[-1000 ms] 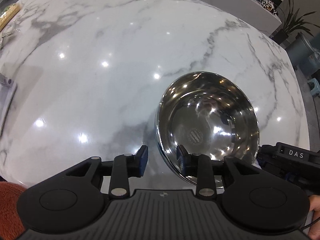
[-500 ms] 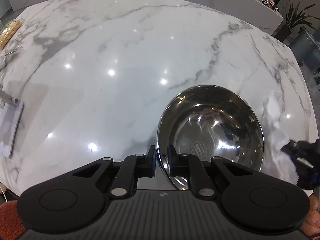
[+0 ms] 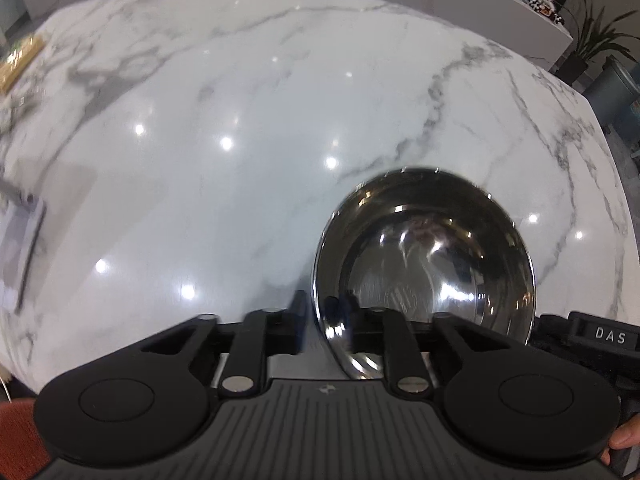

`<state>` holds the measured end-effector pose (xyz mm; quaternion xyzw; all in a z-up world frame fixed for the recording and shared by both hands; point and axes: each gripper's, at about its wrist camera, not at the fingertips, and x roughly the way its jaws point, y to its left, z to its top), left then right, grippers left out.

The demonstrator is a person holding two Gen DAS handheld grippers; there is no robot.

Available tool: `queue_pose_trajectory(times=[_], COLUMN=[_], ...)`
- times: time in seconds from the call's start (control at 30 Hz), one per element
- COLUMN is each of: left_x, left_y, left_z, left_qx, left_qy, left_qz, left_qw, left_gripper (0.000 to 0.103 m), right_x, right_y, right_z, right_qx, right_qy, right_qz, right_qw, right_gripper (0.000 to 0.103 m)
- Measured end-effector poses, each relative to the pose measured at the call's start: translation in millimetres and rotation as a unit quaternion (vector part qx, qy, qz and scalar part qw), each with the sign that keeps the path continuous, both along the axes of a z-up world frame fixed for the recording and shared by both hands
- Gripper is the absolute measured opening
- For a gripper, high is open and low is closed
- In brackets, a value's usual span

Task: Clean bowl
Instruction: 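Rub the white cloth along the bowl's blue outer wall with the right tool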

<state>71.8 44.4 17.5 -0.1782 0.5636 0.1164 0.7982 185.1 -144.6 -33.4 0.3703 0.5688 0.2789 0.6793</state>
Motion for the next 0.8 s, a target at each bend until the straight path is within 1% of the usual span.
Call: queue_pose_trajectory(times=[0.07,0.1,0.17,0.23,0.3,0.47,0.5,0.6,0.7,0.8], left_x=[-3.3,-4.2,-4.8,-3.8,-1.5,6.6,8.3,11.4,12.5,11.9], left_y=[-2.8,-4.7,-7.7,-9.4,-10.3,-10.1,-10.3,-11.5,-11.8,-11.1], left_z=[0.1,0.9,2.8,4.7,6.6,8.8,8.8,8.7,8.1,8.2], left_qx=[-0.004,-0.002,0.006,0.015,0.028,0.052,0.055,0.063,0.062,0.060], left_qy=[0.002,0.002,0.001,0.000,-0.001,-0.004,-0.005,-0.006,-0.007,-0.007], left_qz=[-0.004,-0.008,-0.014,-0.020,-0.024,-0.029,-0.030,-0.034,-0.035,-0.039], left_qw=[1.0000,1.0000,0.9999,0.9997,0.9993,0.9982,0.9980,0.9975,0.9974,0.9974], left_gripper=[0.024,0.024,0.023,0.016,0.015,0.012,0.012,0.012,0.012,0.012], right_x=[2.9,-13.4,-18.6,-24.7,-27.0,-24.0,-22.9,-19.1,-15.6,-13.3], right_y=[6.0,-15.1,-20.7,-39.4,-52.6,-67.7,-66.9,-60.7,-52.7,-55.5], right_z=[0.9,-9.1,-11.5,-10.9,-6.8,5.3,6.0,5.5,3.0,-0.1], right_qx=[0.000,0.001,0.000,0.001,0.017,0.094,0.100,0.103,0.098,0.094], right_qy=[0.000,-0.002,-0.004,-0.006,-0.011,-0.037,-0.039,-0.039,-0.034,-0.028], right_qz=[0.000,0.003,0.005,0.004,-0.007,-0.043,-0.045,-0.044,-0.037,-0.041], right_qw=[1.000,1.000,1.000,1.000,1.000,0.994,0.993,0.993,0.994,0.994], right_gripper=[0.012,0.012,0.012,0.012,0.012,0.012,0.012,0.012,0.012,0.012])
